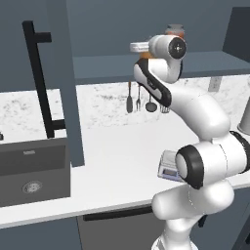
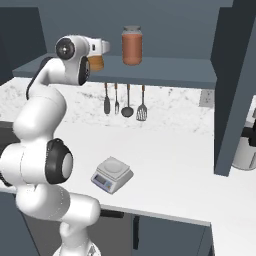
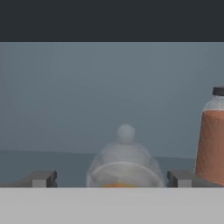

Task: Pick the honey bottle and place it on the digital scale for weighing, and close the cabinet.

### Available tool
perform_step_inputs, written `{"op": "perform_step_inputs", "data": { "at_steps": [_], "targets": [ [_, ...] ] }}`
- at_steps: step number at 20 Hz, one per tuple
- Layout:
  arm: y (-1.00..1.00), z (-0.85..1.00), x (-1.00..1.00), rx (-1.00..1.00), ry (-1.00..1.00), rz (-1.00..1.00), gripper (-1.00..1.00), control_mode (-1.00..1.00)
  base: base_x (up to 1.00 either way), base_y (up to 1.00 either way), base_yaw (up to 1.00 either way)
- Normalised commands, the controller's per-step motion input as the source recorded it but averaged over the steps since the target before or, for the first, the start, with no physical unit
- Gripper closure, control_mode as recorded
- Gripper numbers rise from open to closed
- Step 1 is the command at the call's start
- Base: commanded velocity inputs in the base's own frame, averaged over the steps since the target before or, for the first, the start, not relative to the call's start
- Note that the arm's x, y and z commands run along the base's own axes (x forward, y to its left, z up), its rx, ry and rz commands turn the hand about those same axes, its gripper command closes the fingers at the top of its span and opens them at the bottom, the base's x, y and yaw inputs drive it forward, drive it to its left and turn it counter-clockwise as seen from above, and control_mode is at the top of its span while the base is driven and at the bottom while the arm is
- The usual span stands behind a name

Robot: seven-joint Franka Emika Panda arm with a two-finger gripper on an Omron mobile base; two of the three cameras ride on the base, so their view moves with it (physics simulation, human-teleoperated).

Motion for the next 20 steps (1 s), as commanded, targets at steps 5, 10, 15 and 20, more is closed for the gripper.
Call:
{"op": "perform_step_inputs", "data": {
  "at_steps": [5, 10, 15, 20],
  "targets": [
    [0.06, -0.25, 0.38, 0.00, 0.00, 0.00, 1.00, -1.00, 0.00, 0.00, 0.00],
    [0.00, -0.12, 0.16, 0.00, 0.00, 0.00, 1.00, -1.00, 0.00, 0.00, 0.00],
    [0.00, -0.23, 0.01, 0.00, 0.00, 0.00, 1.00, -1.00, 0.00, 0.00, 0.00],
    [0.00, -0.02, -0.48, 0.01, -0.19, 0.00, 1.00, -1.00, 0.00, 0.00, 0.00]
  ]
}}
